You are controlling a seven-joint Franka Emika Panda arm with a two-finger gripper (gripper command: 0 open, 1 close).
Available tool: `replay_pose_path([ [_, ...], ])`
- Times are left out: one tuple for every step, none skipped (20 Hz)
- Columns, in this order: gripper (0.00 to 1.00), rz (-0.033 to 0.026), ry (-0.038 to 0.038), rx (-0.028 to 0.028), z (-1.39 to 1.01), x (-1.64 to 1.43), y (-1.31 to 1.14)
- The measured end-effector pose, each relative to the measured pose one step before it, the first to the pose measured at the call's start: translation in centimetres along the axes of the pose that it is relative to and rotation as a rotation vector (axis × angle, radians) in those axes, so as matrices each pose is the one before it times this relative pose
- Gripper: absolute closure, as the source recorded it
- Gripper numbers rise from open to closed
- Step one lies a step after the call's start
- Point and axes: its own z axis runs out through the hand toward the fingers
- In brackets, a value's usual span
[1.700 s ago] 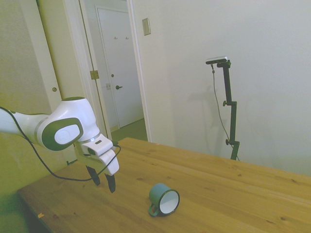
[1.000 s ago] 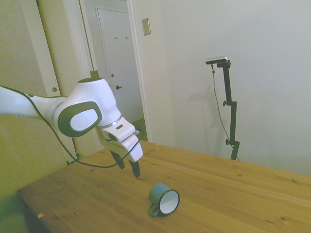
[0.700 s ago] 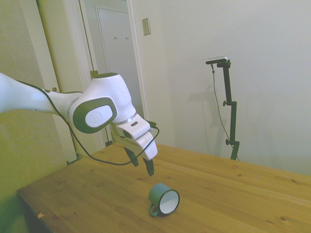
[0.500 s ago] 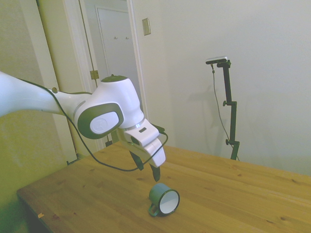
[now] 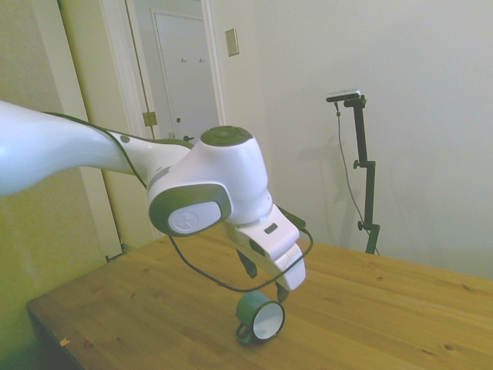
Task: Flip the mug upright
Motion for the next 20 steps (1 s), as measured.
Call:
replay_pose_path([
  [0.0,0.00058,-0.02597,0.0114,0.494,0.707,0.396],
  [0.0,-0.00028,-0.02423,0.01031,0.439,0.621,0.316],
  [0.0,-0.00022,-0.02437,0.00778,0.407,0.515,0.249],
  [0.0,-0.00253,-0.02632,0.01006,0.343,0.431,0.14],
  [0.0,-0.0036,-0.02572,0.01109,0.398,0.351,0.051],
  [0.0,-0.00485,-0.0259,0.0093,0.453,0.265,0.026],
  [0.0,-0.00078,-0.01993,0.00411,0.469,0.253,0.043],
  [0.0,0.00096,-0.01601,-0.0035,0.563,0.232,0.094],
  [0.0,0.00376,-0.00087,-0.01037,0.474,0.238,0.17],
  [0.0,0.00342,0.00852,-0.01142,0.56,0.308,0.175],
  [0.0,-0.00032,-0.00091,-0.00069,0.063,-0.008,-0.016],
  [0.0,0.00084,-0.00327,-0.0005,0.202,-0.012,-0.02],
  [0.0,0.00271,-0.00663,0.00063,0.308,-0.001,0.025],
  [0.0,0.00564,-0.01038,0.00339,0.435,0.037,0.079],
  [0.0,0.00501,-0.01083,0.00929,0.42,0.086,0.138],
  [0.0,0.00345,-0.0146,0.01554,0.385,0.134,0.252],
  [0.0,-0.00076,-0.02198,0.02111,0.327,0.102,0.349],
  [0.0,-0.00237,-0.01964,0.02151,0.238,0.119,0.386],
  [0.0,-0.00333,-0.02009,0.01854,0.193,0.095,0.401],
  [0.0,-0.006,-0.02249,0.01837,0.224,0.037,0.369],
])
